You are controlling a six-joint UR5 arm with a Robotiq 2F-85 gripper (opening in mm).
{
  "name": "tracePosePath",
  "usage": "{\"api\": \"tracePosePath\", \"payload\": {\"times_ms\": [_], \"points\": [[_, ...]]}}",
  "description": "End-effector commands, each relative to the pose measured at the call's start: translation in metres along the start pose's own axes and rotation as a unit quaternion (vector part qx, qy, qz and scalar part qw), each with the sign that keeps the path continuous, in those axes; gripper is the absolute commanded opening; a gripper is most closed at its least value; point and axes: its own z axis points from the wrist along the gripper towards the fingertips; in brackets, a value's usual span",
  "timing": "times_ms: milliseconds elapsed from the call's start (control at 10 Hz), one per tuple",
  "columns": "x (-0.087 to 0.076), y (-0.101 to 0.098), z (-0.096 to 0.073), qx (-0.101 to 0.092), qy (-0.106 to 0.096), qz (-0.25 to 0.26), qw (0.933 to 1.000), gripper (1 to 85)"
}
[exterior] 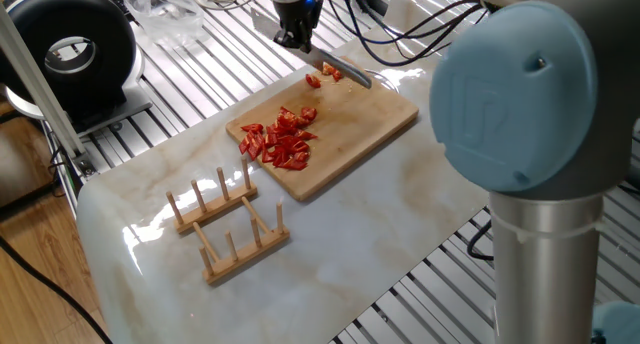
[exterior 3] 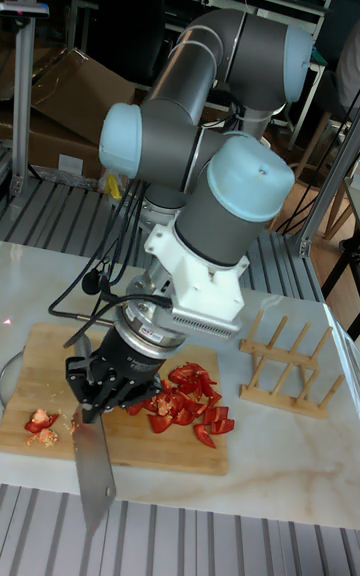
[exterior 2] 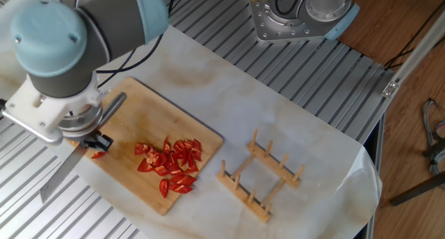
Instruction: Chop the chili peppers
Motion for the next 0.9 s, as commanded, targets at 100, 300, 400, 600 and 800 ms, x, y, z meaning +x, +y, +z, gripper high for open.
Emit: {"api": "tracePosePath", "payload": {"times_ms": [100, 300, 400, 600, 800], "points": [[-0.004, 0.016, 0.012, -0.032, 0.009, 0.008, 0.9994, 1.3], [-0.002, 0.031, 0.007, -0.059, 0.014, 0.011, 0.9981, 1.3], [-0.002, 0.037, 0.005, -0.069, 0.015, 0.016, 0.9974, 1.3], [0.0, 0.046, -0.002, -0.078, 0.018, 0.022, 0.9965, 1.3], [0.003, 0.058, -0.01, -0.096, 0.023, 0.028, 0.9947, 1.3]]}}
